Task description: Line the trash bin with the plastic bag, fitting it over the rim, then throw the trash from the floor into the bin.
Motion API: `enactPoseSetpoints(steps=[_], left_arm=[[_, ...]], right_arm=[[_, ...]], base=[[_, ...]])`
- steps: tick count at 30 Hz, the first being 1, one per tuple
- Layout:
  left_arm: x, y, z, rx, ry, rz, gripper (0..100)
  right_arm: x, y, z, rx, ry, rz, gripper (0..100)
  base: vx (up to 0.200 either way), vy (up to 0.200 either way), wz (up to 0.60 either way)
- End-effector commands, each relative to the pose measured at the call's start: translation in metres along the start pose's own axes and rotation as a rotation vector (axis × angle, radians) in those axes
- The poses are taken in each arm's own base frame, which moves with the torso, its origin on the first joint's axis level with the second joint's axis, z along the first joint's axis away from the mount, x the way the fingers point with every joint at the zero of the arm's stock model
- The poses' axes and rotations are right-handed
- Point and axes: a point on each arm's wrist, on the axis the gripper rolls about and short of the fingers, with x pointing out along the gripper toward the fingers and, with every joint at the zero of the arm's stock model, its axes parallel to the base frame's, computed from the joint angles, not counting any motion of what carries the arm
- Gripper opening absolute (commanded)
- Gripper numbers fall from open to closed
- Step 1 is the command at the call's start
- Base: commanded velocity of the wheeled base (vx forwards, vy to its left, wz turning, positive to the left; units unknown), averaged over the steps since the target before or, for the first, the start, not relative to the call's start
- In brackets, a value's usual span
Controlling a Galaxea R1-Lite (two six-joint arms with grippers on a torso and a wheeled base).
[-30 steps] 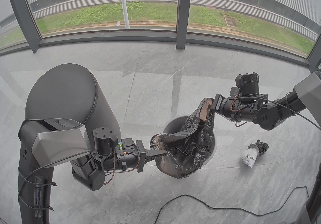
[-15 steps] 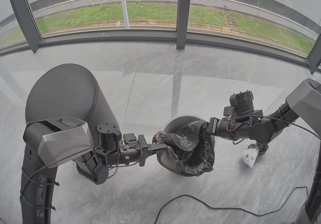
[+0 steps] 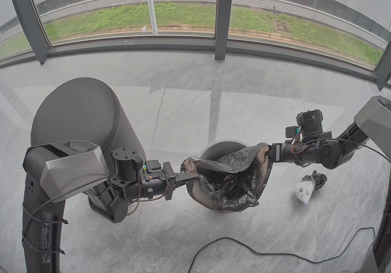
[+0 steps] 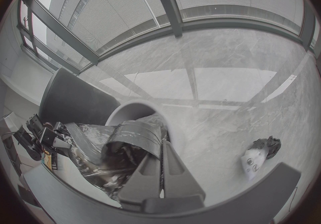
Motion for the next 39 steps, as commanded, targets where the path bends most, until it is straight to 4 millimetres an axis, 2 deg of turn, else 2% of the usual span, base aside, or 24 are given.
enactPoseSetpoints(steps=[1, 4, 8, 16, 21, 25, 28, 31, 39], left_arm=[[0.018, -0.001, 0.008, 0.044, 0.006, -0.04, 0], [0.023, -0.004, 0.009, 0.057, 0.01, -0.053, 0], [0.024, -0.004, 0.006, 0.057, 0.015, -0.052, 0], [0.026, -0.005, 0.003, 0.064, 0.024, -0.052, 0], [0.025, 0.001, 0.003, 0.081, 0.024, -0.038, 0], [0.025, 0.001, 0.004, 0.084, 0.022, -0.039, 0], [0.023, 0.001, 0.004, 0.09, 0.018, -0.041, 0], [0.015, 0.003, 0.003, 0.096, 0.011, -0.025, 0], [0.011, -0.002, 0.003, 0.115, 0.004, -0.026, 0]], right_arm=[[-0.007, -0.044, 0.005, 0.001, -0.029, -0.047, 0], [0.001, -0.05, 0.0, -0.025, -0.03, -0.021, 0], [0.014, -0.055, -0.007, -0.153, -0.039, 0.013, 0], [0.023, -0.049, -0.015, -0.28, -0.034, 0.089, 0], [0.036, -0.06, -0.022, -0.362, -0.097, 0.078, 0], [0.039, -0.065, -0.028, -0.38, -0.122, 0.077, 0], [0.035, -0.06, -0.032, -0.385, -0.121, 0.108, 0], [0.028, -0.043, -0.039, -0.398, -0.098, 0.18, 0], [0.036, -0.03, -0.037, -0.432, -0.139, 0.21, 0]], base=[[0.0, 0.0, 0.0], [0.0, 0.0, 0.0], [0.0, 0.0, 0.0], [0.0, 0.0, 0.0], [0.0, 0.0, 0.0], [0.0, 0.0, 0.0], [0.0, 0.0, 0.0], [0.0, 0.0, 0.0], [0.0, 0.0, 0.0]])
